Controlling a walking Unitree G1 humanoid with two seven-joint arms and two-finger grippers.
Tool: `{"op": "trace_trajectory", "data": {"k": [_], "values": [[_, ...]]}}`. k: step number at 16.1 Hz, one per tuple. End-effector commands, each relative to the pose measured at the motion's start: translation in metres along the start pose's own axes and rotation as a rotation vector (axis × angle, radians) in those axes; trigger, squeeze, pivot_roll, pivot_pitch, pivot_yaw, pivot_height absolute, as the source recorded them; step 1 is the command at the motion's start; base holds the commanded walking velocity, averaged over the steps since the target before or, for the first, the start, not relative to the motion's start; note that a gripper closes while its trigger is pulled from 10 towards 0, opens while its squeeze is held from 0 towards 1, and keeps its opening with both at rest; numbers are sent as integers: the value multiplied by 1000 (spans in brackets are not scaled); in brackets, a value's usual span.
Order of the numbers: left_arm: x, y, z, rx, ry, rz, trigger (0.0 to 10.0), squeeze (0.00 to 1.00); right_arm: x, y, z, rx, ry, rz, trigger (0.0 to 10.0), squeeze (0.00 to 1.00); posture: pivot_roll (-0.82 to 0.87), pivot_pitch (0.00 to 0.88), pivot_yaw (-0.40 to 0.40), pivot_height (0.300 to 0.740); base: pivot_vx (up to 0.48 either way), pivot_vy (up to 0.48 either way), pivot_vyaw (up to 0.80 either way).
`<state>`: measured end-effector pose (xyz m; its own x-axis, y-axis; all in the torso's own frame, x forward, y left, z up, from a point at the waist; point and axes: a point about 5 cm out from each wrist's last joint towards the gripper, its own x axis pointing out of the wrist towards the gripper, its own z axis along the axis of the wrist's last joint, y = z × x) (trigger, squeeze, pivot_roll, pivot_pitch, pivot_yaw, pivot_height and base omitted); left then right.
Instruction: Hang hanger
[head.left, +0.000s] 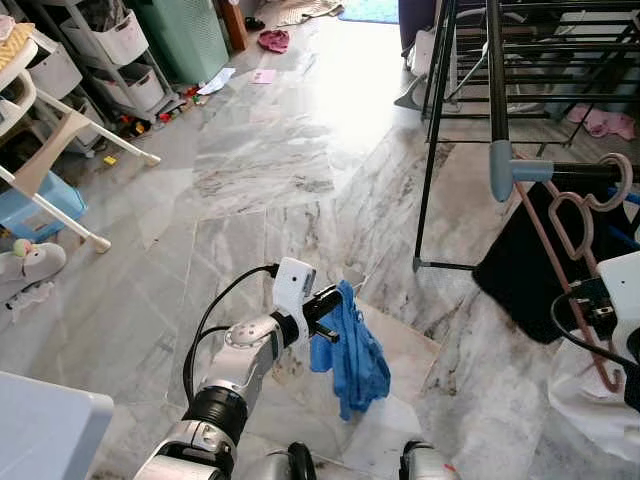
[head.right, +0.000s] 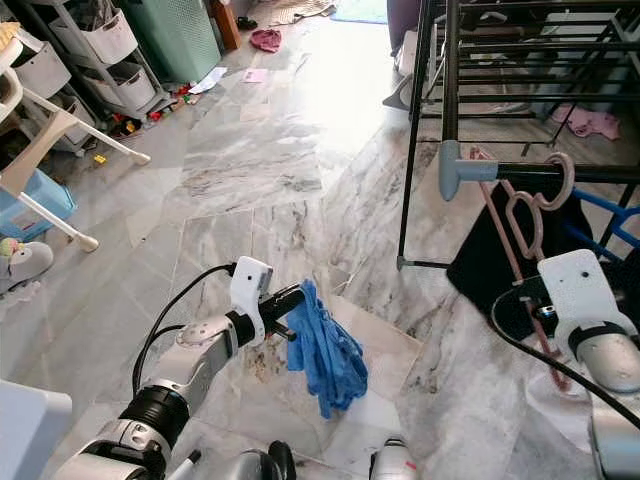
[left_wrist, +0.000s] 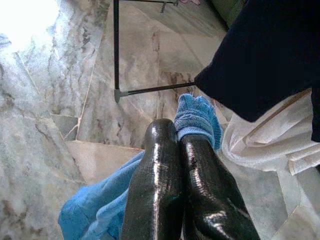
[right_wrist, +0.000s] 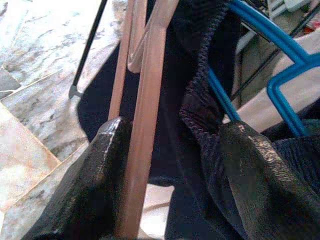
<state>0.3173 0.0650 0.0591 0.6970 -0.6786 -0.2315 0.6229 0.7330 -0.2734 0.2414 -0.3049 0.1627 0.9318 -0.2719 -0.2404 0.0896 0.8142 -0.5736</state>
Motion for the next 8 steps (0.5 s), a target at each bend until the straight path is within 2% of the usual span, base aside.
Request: {"op": "trace_trajectory", "data": {"k": [1,2,3,4,8], "values": [[-2,3,-1,14,10,1,10000,0,1,1,-2,16,8,-3,10000,0,-323,201,185,740,0,0,0],[-1,3,-1,15,11,0,10000,0,2,2,-1,17,7,-4,10000,0,-323,201,185,740,0,0,0],[-1,3,-1,15,11,-1,10000,0,4,1,-1,18,9,-5,353,0,-323,200,185,740,0,0,0],[-1,2,-1,14,11,-3,10000,0,8,0,1,22,10,-14,0,0,-322,200,184,740,0,0,0],[-1,3,-1,13,12,0,10000,0,17,2,7,55,-7,-8,0,0,-320,199,180,740,0,0,0]]}}
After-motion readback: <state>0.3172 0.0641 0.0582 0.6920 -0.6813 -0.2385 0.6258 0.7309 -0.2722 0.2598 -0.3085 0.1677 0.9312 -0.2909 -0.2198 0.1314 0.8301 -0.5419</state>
